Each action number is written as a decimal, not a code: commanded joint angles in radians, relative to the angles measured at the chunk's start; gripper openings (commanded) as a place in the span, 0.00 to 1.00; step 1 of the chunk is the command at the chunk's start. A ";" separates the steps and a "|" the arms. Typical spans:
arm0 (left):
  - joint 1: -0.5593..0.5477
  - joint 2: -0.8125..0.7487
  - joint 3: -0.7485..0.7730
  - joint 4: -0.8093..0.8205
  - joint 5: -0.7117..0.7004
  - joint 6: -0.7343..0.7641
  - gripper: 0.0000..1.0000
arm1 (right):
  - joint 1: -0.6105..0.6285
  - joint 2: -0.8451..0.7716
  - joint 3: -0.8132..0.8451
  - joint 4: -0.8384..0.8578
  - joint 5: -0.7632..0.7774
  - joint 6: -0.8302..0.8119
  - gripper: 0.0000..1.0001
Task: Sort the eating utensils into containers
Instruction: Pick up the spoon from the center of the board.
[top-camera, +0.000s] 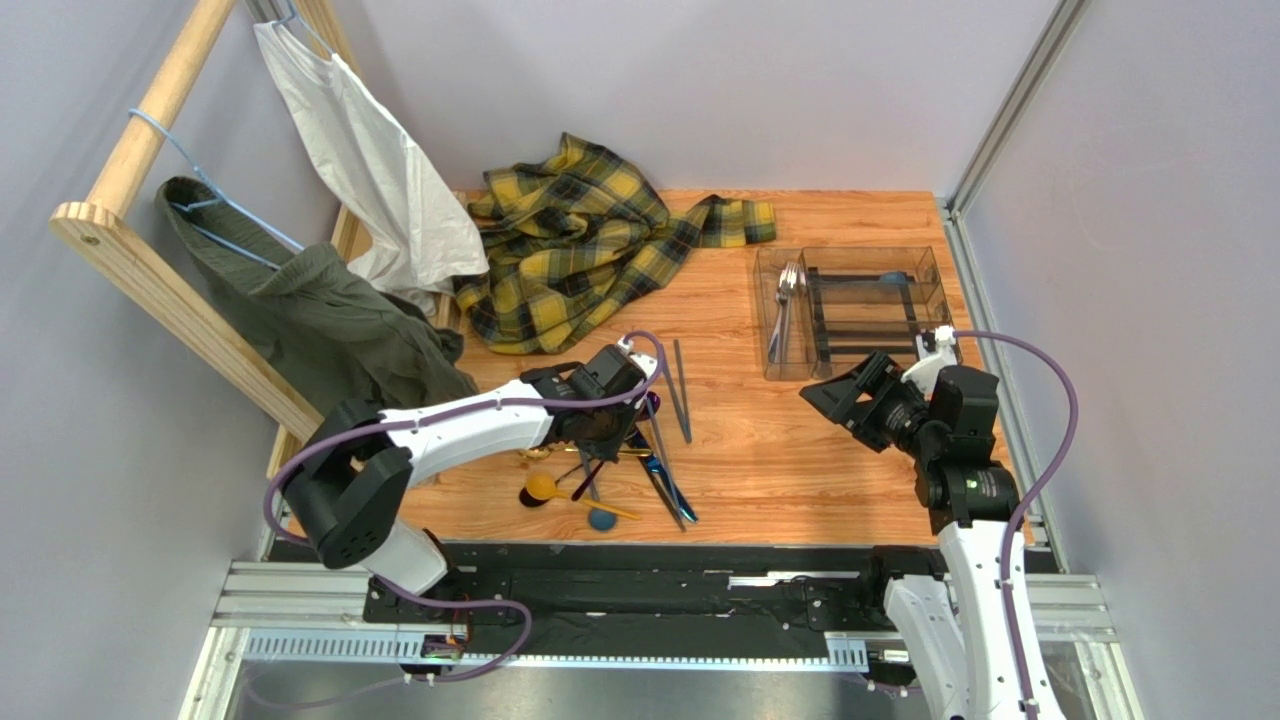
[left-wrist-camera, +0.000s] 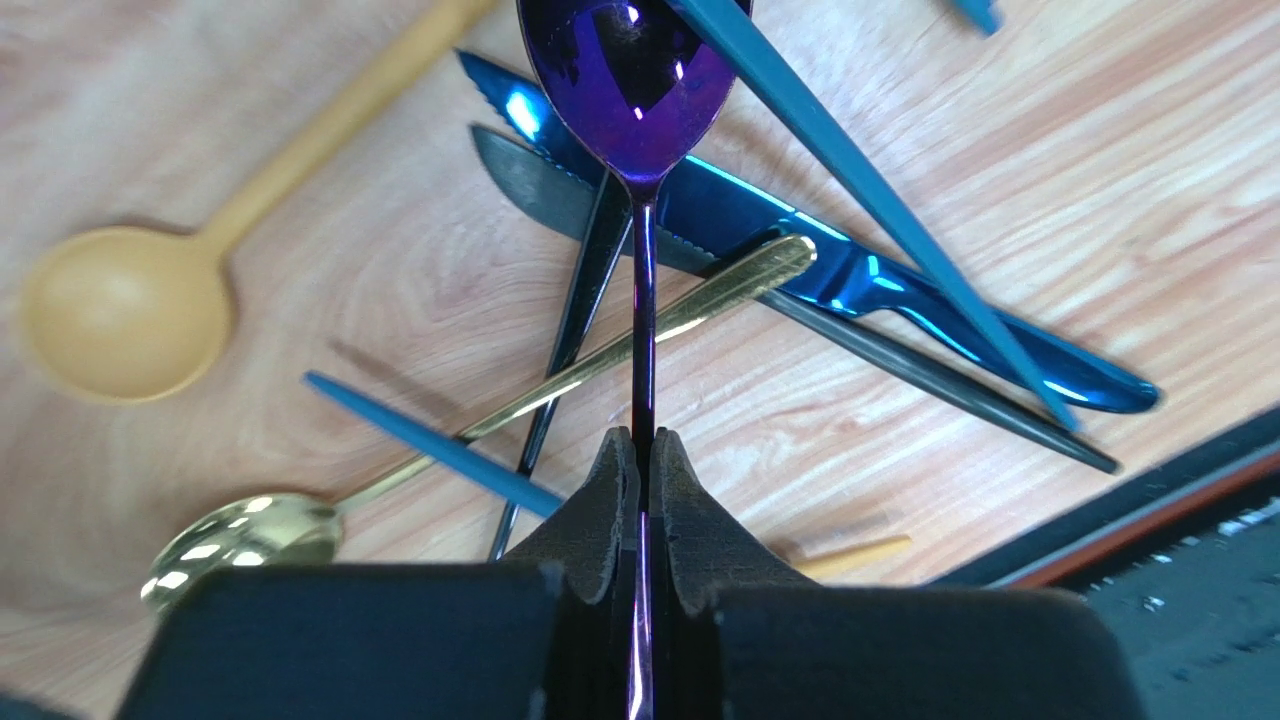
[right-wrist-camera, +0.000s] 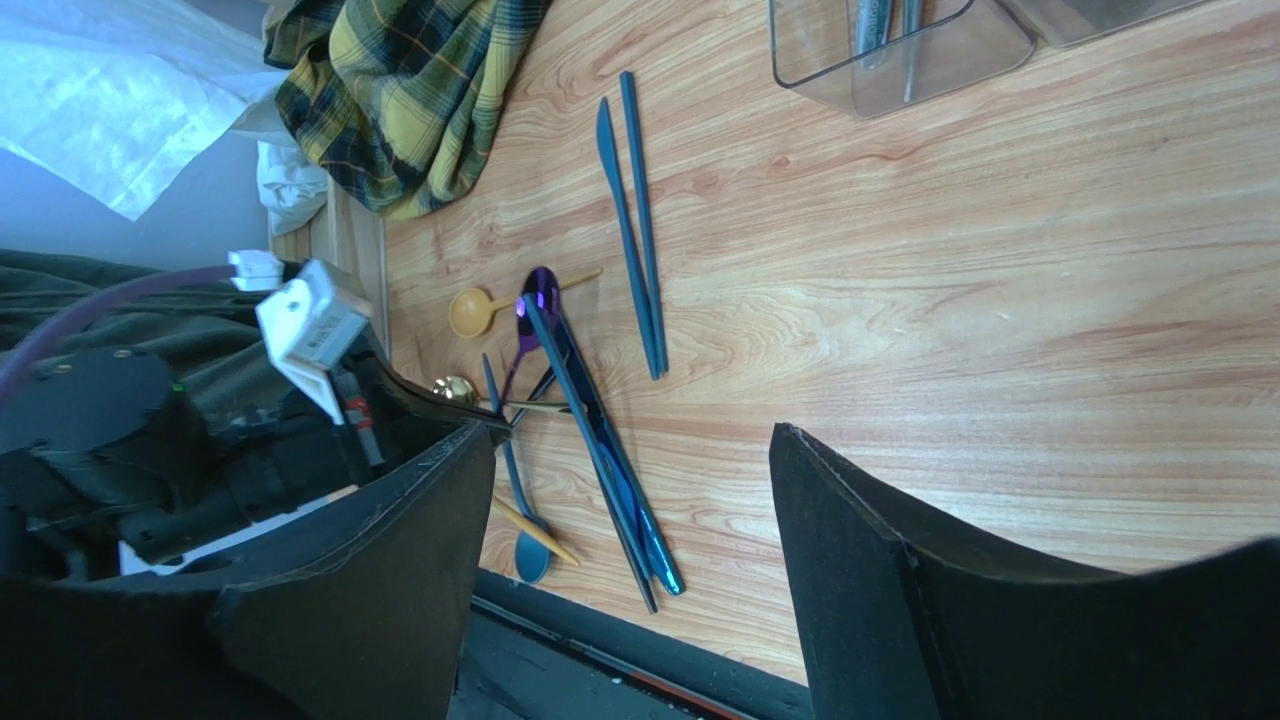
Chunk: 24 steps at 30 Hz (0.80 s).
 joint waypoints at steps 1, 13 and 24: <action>-0.006 -0.102 0.068 -0.072 -0.039 -0.005 0.00 | 0.005 -0.010 0.000 0.060 -0.047 0.006 0.71; -0.014 -0.194 0.111 -0.193 -0.177 -0.051 0.00 | 0.005 -0.009 -0.011 0.100 -0.117 0.025 0.71; -0.171 -0.236 0.168 -0.141 -0.128 -0.046 0.00 | 0.005 0.005 -0.011 0.161 -0.235 0.054 0.74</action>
